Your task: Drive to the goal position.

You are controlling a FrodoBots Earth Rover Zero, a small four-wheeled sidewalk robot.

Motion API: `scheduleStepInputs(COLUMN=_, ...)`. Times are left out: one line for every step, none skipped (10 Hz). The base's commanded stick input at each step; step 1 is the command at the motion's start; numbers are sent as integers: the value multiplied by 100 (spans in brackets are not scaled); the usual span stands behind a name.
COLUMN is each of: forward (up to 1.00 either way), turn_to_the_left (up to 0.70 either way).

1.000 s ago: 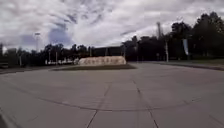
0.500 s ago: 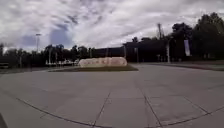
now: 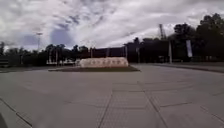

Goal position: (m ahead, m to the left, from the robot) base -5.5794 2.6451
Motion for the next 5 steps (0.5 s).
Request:
scheduleStepInputs(forward=70, turn_to_the_left=1)
scheduleStepInputs(forward=70, turn_to_the_left=1)
scheduleStepInputs(forward=70, turn_to_the_left=1)
scheduleStepInputs(forward=70, turn_to_the_left=1)
scheduleStepInputs(forward=70, turn_to_the_left=1)
